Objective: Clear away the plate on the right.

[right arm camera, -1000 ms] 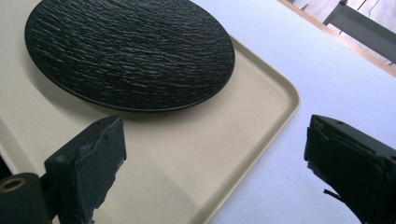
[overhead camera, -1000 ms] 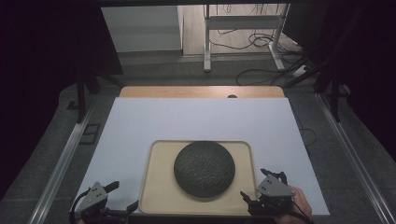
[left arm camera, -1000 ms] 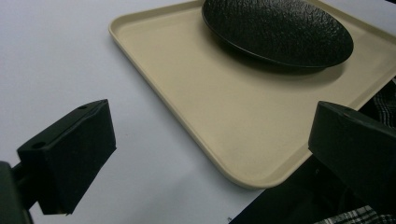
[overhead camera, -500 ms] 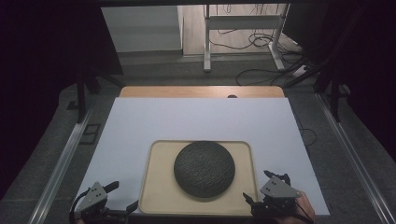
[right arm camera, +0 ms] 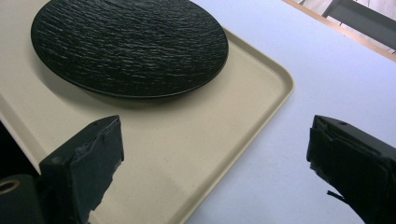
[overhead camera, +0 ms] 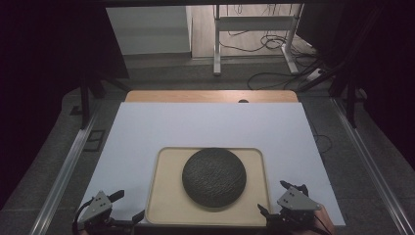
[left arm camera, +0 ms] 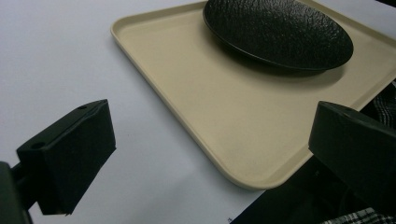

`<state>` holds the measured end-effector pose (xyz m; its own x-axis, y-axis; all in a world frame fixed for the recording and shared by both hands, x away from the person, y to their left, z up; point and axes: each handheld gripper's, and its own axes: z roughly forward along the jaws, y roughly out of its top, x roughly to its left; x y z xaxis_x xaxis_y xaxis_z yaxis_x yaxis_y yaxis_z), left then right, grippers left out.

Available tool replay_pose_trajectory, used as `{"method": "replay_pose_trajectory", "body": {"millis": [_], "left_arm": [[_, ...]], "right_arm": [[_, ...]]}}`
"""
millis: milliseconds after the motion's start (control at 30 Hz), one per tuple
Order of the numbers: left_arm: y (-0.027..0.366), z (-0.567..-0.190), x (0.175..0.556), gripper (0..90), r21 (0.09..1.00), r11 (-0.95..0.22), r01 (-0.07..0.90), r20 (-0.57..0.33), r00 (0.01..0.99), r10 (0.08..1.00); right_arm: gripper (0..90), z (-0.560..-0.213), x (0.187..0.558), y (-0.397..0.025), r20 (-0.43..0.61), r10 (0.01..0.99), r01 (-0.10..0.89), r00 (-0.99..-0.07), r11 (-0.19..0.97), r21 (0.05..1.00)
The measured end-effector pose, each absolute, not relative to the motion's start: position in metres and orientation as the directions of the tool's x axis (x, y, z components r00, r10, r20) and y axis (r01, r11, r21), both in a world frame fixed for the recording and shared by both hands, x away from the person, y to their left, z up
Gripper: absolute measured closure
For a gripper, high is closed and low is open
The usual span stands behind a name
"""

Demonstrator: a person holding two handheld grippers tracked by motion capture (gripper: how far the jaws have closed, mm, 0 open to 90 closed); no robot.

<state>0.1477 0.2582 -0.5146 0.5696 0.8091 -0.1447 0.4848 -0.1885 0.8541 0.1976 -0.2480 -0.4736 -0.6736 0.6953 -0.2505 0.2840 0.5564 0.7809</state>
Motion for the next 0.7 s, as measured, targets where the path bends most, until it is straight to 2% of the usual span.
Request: {"method": "replay_pose_trajectory", "body": {"millis": [700], "left_arm": [[0.259,-0.515,0.148,0.3,0.856,-0.183,0.484,-0.148,0.567,0.81]], "right_arm": [[3.9,-0.472,0.19,-0.265,-0.219,0.734,0.314,-0.643,0.514,0.798]]}}
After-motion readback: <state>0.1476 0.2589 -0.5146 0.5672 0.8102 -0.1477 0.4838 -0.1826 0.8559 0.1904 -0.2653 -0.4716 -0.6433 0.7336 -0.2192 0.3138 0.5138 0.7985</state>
